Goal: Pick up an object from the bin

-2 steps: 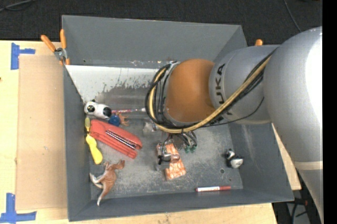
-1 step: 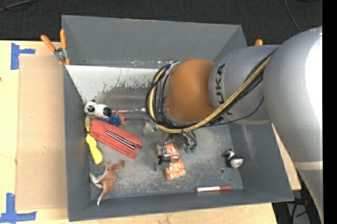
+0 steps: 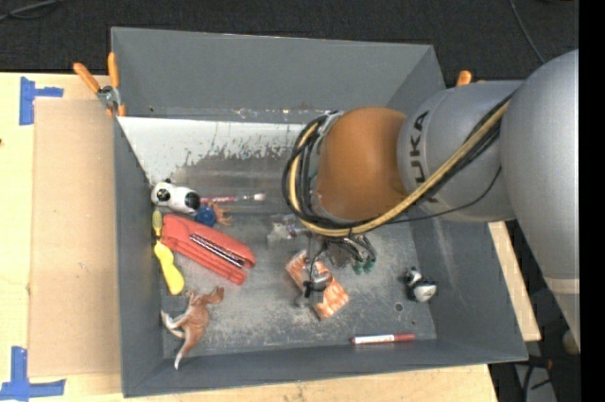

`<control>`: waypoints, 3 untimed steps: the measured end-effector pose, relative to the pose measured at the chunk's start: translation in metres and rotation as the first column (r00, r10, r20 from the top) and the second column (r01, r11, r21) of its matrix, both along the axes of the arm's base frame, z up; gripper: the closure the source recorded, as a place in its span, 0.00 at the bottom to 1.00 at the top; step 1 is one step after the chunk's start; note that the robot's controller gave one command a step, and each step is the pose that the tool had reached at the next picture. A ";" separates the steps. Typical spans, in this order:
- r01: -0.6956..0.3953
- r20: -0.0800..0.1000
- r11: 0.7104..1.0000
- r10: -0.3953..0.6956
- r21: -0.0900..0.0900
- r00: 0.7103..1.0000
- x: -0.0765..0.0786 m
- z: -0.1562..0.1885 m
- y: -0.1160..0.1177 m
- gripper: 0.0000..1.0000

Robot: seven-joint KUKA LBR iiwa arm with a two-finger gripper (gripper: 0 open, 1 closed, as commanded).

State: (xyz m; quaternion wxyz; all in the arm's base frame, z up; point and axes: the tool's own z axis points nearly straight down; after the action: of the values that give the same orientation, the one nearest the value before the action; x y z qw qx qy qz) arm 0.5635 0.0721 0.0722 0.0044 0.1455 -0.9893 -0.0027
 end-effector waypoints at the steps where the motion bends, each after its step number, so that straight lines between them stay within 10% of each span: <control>1: 0.131 0.002 0.991 -0.131 -0.002 0.991 0.003 0.031 -0.020 0.00; 2: -0.049 -0.001 0.999 0.049 -0.002 0.999 -0.008 0.021 -0.048 0.00; 3: -0.002 0.002 1.000 0.002 0.000 1.000 -0.022 0.013 -0.062 1.00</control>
Offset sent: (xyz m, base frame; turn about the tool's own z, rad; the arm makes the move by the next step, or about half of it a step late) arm -0.0095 -0.0518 0.0207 -0.0512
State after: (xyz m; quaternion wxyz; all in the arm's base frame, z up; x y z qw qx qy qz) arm 0.5419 0.0098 0.0852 0.0032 0.1465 -0.9892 -0.0024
